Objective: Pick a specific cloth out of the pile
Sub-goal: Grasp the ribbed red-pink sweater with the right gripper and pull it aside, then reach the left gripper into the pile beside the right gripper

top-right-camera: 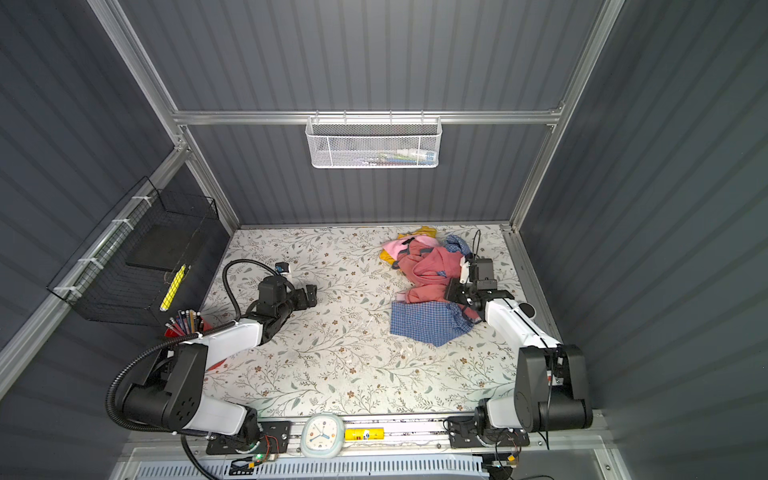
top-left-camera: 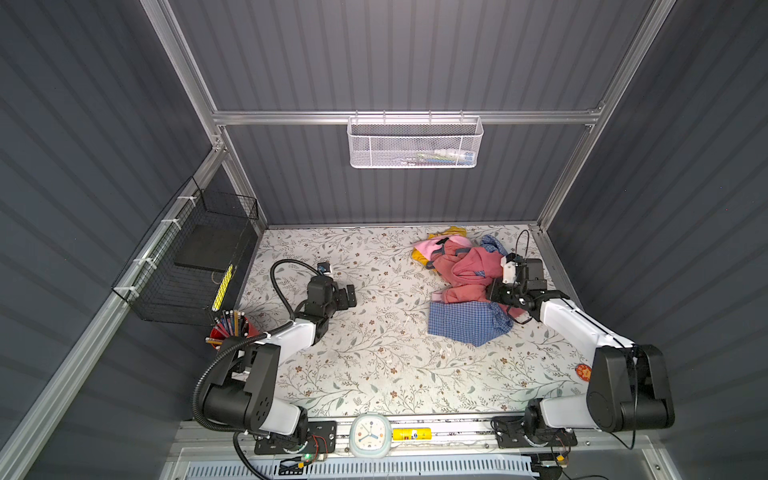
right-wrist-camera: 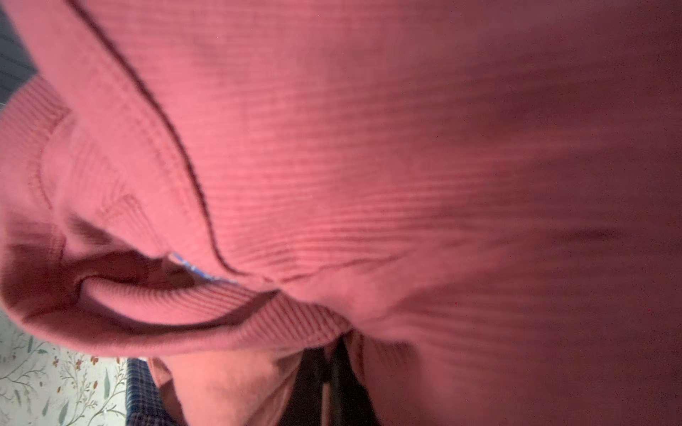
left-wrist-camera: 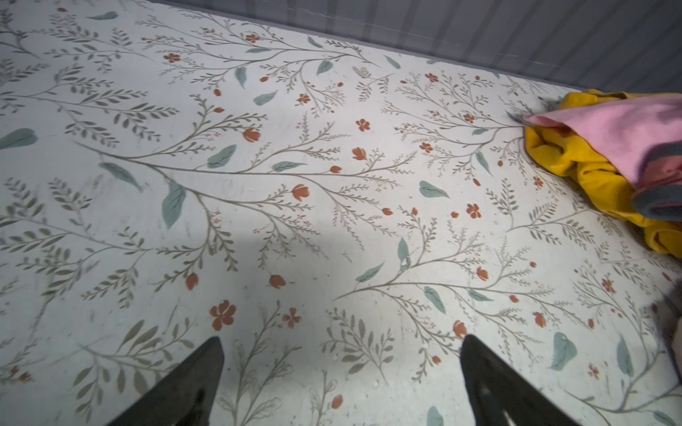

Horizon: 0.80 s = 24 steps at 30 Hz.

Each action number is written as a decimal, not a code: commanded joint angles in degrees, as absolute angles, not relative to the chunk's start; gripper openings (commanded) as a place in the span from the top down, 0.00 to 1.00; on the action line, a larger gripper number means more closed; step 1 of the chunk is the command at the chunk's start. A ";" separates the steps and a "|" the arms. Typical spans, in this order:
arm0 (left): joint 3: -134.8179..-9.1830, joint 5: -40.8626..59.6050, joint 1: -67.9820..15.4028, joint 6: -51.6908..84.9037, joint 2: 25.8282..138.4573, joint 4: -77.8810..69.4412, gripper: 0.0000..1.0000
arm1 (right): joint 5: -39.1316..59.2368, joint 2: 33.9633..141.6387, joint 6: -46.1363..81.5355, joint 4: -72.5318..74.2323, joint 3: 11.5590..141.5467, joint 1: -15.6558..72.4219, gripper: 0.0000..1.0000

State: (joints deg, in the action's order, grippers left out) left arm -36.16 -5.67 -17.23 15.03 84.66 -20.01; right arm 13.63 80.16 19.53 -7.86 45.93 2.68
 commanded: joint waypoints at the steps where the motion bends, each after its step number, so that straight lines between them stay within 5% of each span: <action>1: -39.73 -1.11 -21.08 11.66 86.87 -18.49 0.00 | 14.41 82.06 23.03 -6.49 43.38 1.20 1.00; 15: -61.78 27.27 -35.12 11.35 106.41 -15.89 0.00 | 21.98 79.15 24.30 1.45 39.58 0.74 0.91; 24: -74.12 32.52 -39.99 12.91 117.84 -11.88 0.02 | 24.86 78.87 23.88 4.64 38.58 0.63 0.90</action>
State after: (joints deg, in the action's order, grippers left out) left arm -71.77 28.97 -39.62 11.81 115.92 -14.11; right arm 23.53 78.85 24.01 3.81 39.64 0.73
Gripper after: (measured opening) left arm 0.979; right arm 0.100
